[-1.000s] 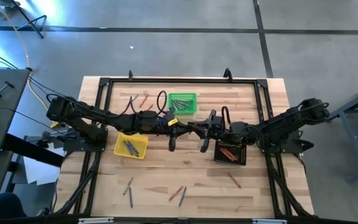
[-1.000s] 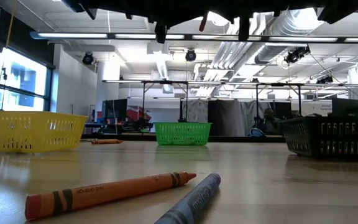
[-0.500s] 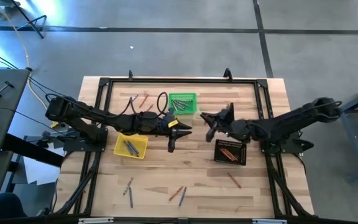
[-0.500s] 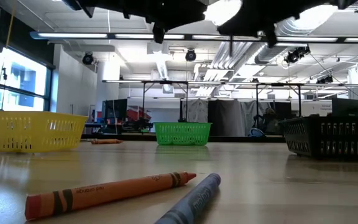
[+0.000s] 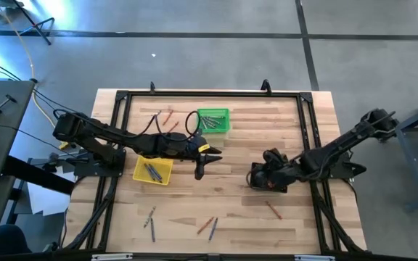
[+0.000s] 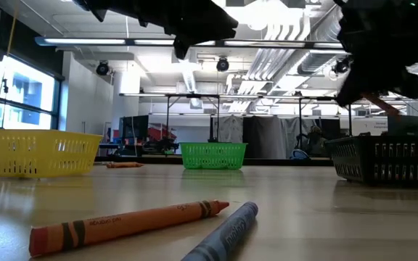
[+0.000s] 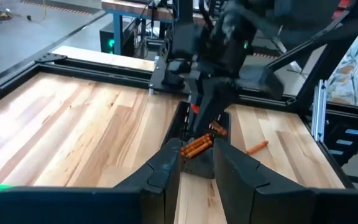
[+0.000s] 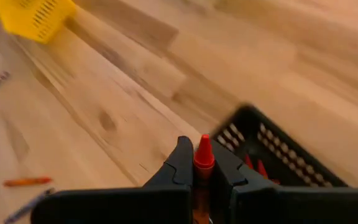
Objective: Sort crayons
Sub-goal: Put the orange crayon into the black basket, then put the orange crayon into the black bin
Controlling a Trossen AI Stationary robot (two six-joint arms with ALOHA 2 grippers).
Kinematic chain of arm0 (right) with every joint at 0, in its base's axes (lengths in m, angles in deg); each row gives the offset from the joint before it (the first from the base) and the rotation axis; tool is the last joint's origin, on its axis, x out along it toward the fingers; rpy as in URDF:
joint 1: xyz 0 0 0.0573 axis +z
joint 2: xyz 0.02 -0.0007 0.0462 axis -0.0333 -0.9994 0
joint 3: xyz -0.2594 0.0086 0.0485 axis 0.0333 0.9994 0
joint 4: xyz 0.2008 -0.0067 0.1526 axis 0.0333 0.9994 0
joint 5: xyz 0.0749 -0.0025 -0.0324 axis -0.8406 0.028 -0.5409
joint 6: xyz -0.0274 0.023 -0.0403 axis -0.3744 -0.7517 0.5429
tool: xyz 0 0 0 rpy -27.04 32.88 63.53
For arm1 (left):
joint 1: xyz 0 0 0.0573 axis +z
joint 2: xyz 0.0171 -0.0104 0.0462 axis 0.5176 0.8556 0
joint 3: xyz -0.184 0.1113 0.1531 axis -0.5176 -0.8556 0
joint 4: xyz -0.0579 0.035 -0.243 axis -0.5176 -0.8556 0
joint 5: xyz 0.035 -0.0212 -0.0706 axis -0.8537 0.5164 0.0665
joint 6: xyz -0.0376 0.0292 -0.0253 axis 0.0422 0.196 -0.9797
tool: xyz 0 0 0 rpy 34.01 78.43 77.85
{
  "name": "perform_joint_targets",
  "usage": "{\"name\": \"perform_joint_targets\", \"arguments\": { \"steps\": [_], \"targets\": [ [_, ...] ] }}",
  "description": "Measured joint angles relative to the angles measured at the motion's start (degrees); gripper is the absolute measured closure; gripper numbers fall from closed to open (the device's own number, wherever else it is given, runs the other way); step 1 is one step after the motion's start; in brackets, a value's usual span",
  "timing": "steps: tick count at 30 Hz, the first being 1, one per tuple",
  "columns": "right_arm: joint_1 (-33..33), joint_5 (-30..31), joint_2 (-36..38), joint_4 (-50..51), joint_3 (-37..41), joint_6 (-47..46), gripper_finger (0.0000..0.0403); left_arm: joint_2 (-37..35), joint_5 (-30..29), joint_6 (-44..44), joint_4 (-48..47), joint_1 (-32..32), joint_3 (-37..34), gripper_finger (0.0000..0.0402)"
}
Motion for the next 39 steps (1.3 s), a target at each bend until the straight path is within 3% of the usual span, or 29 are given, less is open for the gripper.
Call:
{"name": "perform_joint_targets", "arguments": {
  "steps": [4,13,18,24,32,39],
  "targets": [
    [1.3,-1.2,-2.4,1.3,0.0,-2.1,0.0388,0.0,0.0,0.0,0.2,0.0,0.0,0.0318],
    [1.3,-6.2,-2.6,1.9,0.0,-0.4,0.032,0.0,-0.1,0.0,0.2,0.1,0.0,0.0318],
    [1.3,-11.9,-0.5,4.1,-1.5,-0.5,0.0311,0.0,-0.1,0.5,0.2,0.1,0.0,0.0316],
    [3.3,-22.3,-1.1,7.0,-10.5,-1.8,0.031,0.0,-0.1,0.6,-0.1,0.1,0.0,0.0316],
    [9.1,-29.6,-14.1,17.8,-17.2,-14.5,0.0309,0.0,-0.1,3.1,-2.0,0.1,0.0,0.0316],
    [10.4,-36.5,-24.8,19.5,-20.0,-16.1,0.0309,0.0,-0.1,4.1,-2.2,0.1,0.0,0.0316]
  ]
}}
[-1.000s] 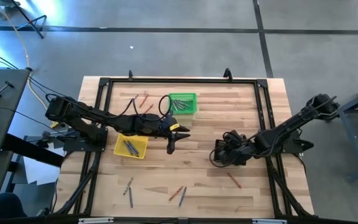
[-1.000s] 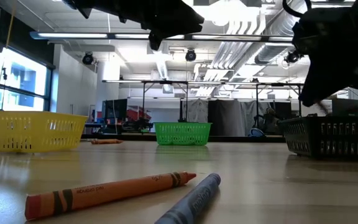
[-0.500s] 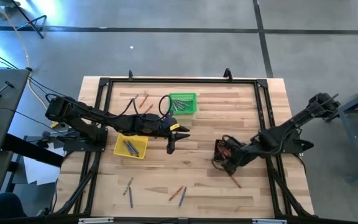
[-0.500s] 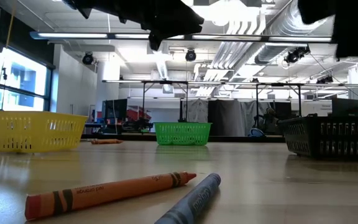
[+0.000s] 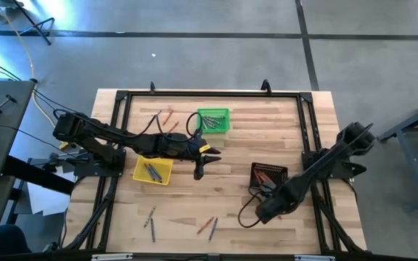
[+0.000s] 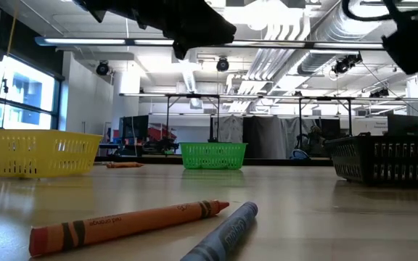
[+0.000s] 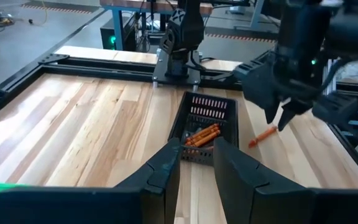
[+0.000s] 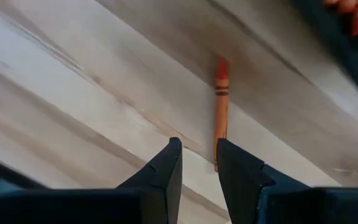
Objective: Sort crayons
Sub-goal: Put the orange crayon into the black bin
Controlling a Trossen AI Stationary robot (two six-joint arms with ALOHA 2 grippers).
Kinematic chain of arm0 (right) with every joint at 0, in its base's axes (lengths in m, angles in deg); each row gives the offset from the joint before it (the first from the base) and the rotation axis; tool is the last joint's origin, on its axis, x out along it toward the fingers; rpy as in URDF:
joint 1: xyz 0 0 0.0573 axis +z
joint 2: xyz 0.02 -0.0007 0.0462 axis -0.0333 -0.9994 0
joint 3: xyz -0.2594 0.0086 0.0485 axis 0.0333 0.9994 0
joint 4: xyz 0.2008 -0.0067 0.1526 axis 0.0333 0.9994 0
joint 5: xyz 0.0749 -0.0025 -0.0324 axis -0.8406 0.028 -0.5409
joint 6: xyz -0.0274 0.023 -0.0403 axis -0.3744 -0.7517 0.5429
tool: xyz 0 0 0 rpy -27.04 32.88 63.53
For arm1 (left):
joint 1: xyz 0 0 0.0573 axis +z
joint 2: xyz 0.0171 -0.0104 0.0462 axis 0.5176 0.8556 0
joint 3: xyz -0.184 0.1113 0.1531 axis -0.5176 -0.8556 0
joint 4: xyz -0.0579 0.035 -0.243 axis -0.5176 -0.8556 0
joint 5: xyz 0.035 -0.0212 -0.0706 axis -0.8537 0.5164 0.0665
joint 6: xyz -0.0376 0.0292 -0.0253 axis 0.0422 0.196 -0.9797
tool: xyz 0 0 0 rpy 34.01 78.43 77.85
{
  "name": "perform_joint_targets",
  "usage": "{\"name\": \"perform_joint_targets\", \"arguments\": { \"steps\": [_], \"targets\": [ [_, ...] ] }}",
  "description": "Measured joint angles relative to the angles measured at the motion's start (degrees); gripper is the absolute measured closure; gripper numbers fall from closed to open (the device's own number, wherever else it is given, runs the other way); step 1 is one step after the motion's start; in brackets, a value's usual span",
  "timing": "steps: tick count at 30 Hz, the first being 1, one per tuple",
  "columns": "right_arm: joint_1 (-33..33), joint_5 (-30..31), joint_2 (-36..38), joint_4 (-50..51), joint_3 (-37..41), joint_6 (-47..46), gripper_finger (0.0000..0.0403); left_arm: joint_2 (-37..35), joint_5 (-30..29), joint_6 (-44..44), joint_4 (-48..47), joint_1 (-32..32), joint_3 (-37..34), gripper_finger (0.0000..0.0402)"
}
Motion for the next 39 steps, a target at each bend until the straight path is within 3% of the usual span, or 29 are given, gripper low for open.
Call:
{"name": "perform_joint_targets", "arguments": {
  "steps": [5,12,30,33,39],
  "targets": [
    [0.0,-3.2,-4.0,-0.7,-0.6,0.1,0.0308,0.0,0.0,0.0,-1.0,0.0,0.0,0.0316],
    [0.0,-1.5,-4.8,0.0,-0.3,0.1,0.0308,0.0,0.0,0.0,-1.1,0.0,0.0,0.0316],
    [0.0,-2.4,-4.2,-11.3,10.0,0.3,0.0309,0.0,0.0,0.4,-2.0,0.0,0.0,0.0316],
    [0.0,-2.6,-4.2,-11.4,10.7,0.3,0.0323,0.0,0.0,0.4,-2.3,0.0,0.0,0.0316],
    [-0.1,-3.7,-3.9,-12.3,11.0,0.3,0.0393,0.0,0.0,0.4,-3.4,0.0,0.0,0.0316]
  ]
}}
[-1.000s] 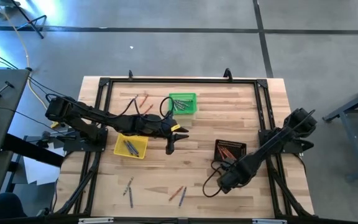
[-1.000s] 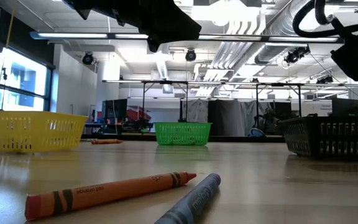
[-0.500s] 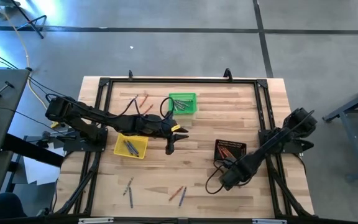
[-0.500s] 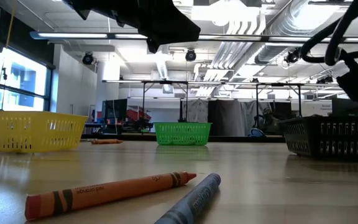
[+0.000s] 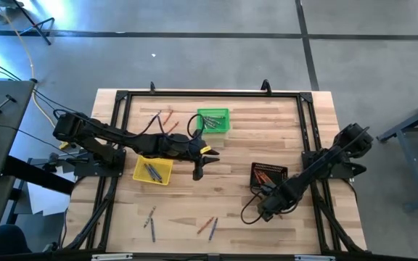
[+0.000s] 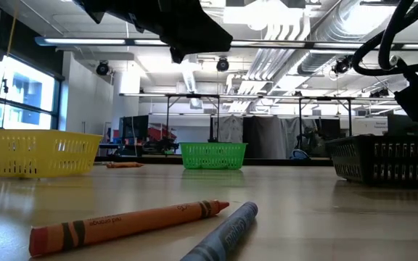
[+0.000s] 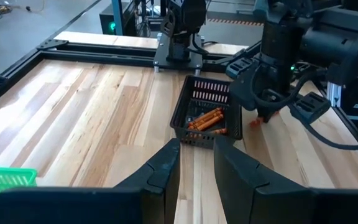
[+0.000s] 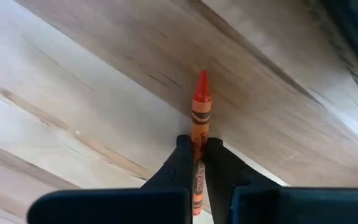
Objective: Sort crayons
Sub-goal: Put the orange crayon into the black bin
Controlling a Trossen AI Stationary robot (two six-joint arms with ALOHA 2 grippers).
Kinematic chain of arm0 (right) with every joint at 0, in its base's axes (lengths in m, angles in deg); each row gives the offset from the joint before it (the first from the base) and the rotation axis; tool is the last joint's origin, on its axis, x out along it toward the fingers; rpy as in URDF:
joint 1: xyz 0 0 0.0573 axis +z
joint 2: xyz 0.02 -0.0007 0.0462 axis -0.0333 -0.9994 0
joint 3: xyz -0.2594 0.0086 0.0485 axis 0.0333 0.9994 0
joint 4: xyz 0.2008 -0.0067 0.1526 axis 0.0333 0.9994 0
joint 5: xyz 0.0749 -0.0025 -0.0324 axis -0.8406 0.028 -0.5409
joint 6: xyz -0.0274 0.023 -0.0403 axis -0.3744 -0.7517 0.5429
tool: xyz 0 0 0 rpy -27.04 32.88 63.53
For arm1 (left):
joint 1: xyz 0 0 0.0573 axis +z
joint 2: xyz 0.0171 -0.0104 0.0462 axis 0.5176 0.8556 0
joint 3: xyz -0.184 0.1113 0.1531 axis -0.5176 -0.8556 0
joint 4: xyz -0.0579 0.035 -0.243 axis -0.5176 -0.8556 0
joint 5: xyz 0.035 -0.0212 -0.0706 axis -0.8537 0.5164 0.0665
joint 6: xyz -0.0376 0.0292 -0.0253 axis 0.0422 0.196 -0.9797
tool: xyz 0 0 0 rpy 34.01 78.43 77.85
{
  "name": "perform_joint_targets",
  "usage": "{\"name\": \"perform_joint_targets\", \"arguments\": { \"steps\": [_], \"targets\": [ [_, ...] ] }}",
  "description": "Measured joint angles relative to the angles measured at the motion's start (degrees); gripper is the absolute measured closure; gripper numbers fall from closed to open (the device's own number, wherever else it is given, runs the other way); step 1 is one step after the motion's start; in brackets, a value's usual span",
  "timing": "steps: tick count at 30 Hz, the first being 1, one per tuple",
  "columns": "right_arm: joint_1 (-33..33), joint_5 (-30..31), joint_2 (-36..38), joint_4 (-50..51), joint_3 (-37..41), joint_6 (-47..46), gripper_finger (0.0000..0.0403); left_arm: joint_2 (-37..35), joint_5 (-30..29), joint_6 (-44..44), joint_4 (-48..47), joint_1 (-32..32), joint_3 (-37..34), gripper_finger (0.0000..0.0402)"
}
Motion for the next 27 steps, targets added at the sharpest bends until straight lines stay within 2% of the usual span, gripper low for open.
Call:
{"name": "perform_joint_targets", "arguments": {
  "steps": [5,7,9,13,18,21,24,27],
  "targets": [
    [0.0,-1.7,2.6,-1.3,0.4,1.1,0.0391,0.0,0.0,0.0,-0.4,0.0,0.0,0.0316],
    [0.1,-2.8,5.1,-2.5,0.4,1.3,0.0398,0.0,0.0,0.0,-0.5,0.0,0.0,0.0316],
    [0.2,-1.3,8.7,-2.3,0.2,1.3,0.0398,0.0,0.0,-0.3,-0.5,0.0,0.0,0.0316],
    [0.2,7.1,16.0,-1.3,0.2,1.4,0.0399,0.0,0.0,-0.4,-0.5,0.0,0.0,0.0316],
    [-0.1,25.8,23.0,6.8,0.2,1.5,0.04,0.0,0.0,-0.4,-0.4,0.0,0.0,0.0316],
    [-1.1,34.5,23.9,15.3,0.1,1.4,0.04,0.0,0.0,-0.4,-0.4,0.0,0.0,0.0316],
    [-2.8,39.0,23.2,22.7,0.2,1.3,0.04,0.0,0.0,-0.5,-0.4,0.0,0.0,0.0316],
    [-4.5,39.6,21.7,25.6,0.3,1.4,0.04,0.0,0.0,-0.6,-0.8,0.0,0.0,0.0316]
  ]
}}
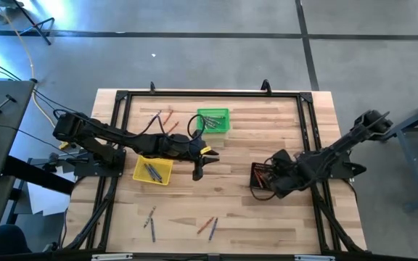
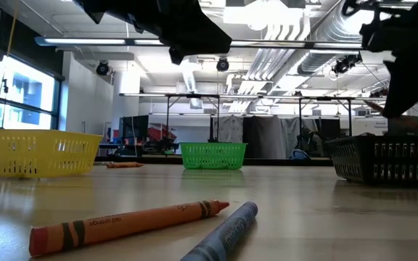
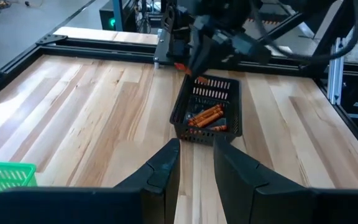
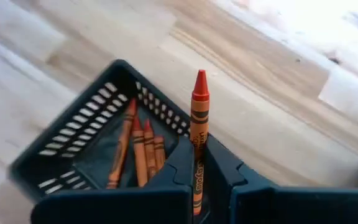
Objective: Sort crayons
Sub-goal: Put the orange crayon into the black bin, then put the gray crayon into the green basket
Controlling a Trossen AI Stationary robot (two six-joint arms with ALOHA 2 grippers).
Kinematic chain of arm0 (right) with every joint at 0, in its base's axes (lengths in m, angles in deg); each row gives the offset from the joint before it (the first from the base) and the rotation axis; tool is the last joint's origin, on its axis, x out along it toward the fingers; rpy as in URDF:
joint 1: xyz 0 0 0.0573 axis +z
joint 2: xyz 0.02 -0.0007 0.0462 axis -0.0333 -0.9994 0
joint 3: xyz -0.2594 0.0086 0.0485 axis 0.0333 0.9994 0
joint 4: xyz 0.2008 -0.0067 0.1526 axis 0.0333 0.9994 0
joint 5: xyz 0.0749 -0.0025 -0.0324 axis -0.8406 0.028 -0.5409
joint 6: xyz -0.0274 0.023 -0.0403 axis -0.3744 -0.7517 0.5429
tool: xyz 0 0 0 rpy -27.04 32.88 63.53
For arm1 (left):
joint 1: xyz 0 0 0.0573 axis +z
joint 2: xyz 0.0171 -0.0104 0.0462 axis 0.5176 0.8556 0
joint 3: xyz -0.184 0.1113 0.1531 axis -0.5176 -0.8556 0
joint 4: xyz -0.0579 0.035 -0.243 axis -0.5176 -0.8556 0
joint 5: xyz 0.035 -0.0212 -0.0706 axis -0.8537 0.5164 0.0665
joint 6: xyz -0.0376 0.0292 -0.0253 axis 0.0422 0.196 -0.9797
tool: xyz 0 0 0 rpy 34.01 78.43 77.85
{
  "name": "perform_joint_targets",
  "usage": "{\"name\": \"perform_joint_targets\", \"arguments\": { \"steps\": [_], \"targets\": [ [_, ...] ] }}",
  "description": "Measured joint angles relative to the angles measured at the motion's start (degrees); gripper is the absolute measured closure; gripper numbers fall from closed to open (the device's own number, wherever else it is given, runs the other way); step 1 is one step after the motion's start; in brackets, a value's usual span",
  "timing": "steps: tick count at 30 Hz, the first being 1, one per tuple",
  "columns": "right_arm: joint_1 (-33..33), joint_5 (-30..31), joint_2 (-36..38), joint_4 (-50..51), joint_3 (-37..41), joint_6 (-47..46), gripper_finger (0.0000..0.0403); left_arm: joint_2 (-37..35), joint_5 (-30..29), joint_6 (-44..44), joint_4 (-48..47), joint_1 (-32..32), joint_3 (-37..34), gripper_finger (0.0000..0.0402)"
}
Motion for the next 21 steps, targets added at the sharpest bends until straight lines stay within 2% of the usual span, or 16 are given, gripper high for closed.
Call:
{"name": "perform_joint_targets", "arguments": {
  "steps": [6,11,17,21],
  "targets": [
    [-1.8,-7.6,-3.9,-2.5,0.0,2.6,0.0398,0.0,0.0,0.0,-1.3,0.0,0.0,0.0316],
    [-1.8,-10.8,-5.3,-3.7,0.0,2.6,0.0356,0.0,0.0,0.0,-1.4,0.0,0.0,0.0316],
    [-1.8,-10.7,-4.7,-2.3,-3.2,6.3,0.0289,0.0,0.0,0.2,-4.3,0.0,0.0,0.0316],
    [-1.8,-6.5,-4.7,-0.3,-7.0,11.2,0.0277,0.0,-1.6,0.2,-8.3,0.6,0.0,0.0316]
  ]
}}
